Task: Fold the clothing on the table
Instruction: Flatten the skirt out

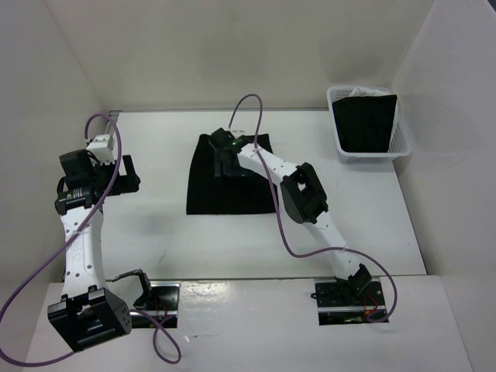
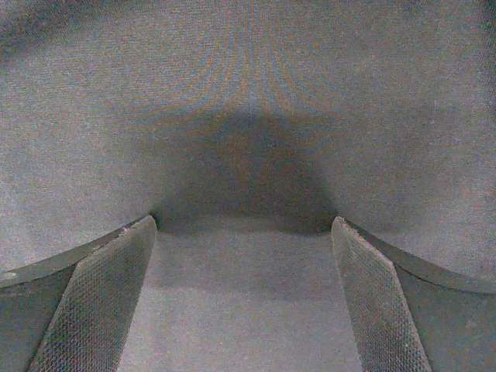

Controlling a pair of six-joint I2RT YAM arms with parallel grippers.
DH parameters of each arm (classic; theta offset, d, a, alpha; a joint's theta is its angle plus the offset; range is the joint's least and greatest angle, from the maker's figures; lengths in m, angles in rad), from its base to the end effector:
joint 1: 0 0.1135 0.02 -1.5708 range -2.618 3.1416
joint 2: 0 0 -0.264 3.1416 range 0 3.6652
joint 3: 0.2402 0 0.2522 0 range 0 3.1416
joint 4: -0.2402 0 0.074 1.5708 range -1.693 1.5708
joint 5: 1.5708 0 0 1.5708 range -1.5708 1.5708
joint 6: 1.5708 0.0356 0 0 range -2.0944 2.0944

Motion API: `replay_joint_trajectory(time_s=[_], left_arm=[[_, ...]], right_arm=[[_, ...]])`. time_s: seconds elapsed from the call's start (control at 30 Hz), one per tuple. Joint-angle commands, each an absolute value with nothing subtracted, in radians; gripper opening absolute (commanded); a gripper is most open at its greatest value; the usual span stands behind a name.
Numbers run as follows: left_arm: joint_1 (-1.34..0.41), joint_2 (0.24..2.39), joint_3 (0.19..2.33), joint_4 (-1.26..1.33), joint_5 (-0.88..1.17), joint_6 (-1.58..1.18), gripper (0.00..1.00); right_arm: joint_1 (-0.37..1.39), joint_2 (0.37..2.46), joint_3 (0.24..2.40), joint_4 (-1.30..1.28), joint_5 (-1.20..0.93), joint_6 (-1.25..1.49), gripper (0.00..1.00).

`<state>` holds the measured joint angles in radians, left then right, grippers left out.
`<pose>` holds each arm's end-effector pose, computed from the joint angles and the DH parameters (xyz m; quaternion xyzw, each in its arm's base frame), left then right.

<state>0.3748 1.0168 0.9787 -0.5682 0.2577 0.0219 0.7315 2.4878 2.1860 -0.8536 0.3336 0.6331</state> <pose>0.2055 0.0711 0.3269 -0.0956 0.8754 -0.0210 0.4733 0.3983 0.3418 0.1601 -0.0133 0.9654 0.0021 0.2603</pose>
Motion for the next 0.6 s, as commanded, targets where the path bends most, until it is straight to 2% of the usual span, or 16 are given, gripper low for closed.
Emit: replay_joint_trajectory(time_s=[0.0,0.57], left_arm=[[0.379,0.999,0.974,-0.545,0.255,0.023,1.00],[0.379,0.999,0.974,-0.545,0.245,0.023,1.00]], right_arm=[[0.707,2.582,2.180,-0.943,0.367,0.637,0.97],[0.634,2.646,2.313,-0.973,0.356,0.598,0.97]])
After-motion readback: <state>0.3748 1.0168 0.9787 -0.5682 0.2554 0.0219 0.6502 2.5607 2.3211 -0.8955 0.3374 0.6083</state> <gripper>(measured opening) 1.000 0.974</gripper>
